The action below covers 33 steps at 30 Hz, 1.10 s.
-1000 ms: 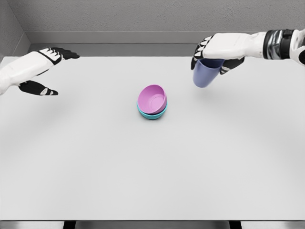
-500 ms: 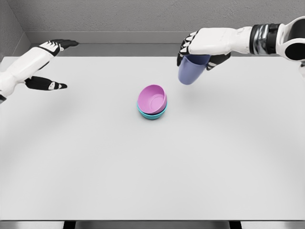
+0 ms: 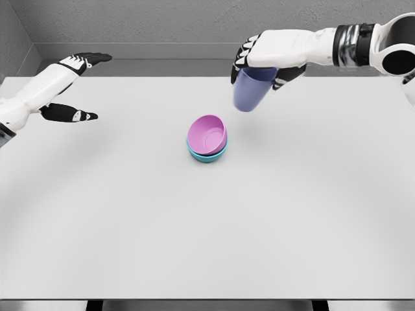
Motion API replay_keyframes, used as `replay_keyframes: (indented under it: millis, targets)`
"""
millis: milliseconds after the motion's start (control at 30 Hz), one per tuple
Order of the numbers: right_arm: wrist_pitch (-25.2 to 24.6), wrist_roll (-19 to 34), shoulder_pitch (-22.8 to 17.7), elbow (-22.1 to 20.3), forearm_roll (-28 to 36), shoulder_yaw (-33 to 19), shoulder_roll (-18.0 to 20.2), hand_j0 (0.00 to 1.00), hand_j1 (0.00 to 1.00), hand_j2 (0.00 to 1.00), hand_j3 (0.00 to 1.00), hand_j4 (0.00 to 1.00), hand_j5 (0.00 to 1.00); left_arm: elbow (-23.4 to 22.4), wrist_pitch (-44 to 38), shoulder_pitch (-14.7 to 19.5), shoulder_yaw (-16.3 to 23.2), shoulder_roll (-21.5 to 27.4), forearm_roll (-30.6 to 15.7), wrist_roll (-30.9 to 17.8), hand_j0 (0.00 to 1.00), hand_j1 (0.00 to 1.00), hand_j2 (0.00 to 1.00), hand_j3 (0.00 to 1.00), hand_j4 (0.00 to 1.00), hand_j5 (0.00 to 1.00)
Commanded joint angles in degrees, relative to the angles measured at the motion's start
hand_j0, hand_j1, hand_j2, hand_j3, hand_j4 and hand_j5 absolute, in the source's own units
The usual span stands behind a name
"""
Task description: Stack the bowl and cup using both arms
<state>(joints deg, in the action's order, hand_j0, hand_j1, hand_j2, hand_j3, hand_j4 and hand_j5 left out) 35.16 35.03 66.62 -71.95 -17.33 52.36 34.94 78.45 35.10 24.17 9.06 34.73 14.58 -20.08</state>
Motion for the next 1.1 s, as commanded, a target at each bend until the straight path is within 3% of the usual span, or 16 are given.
replay_keyframes:
  millis: [0,600,1067]
  targets:
    - [-0.16,-0.03,0.00,-0.83,0.36,-0.06,0.31,0.67,0.67,0.67,0.67,0.67,0.67,0.04,-0.10,0.00,-0.01,-0.10,-0.43,0.04,1.00,1.00,1.00,1.00,1.00,1.00]
    - [-0.16,-0.03,1.14,-1.88,1.95,0.02,0.13,0.67,0.67,0.67,0.67,0.67,0.67,1.97,-0.10,0.62,0.16,-1.60,0.80,-0.13,1.00,1.00,1.00,1.00,1.00,1.00]
    - [-0.16,-0.03,1.14,-3.20,2.74,0.46,-2.16,0.68,0.68,0.68,0.68,0.68,0.68,1.53,-0.10,0.53,-0.01,-1.68,0.72,-0.13,1.00,1.00,1.00,1.00,1.00,1.00]
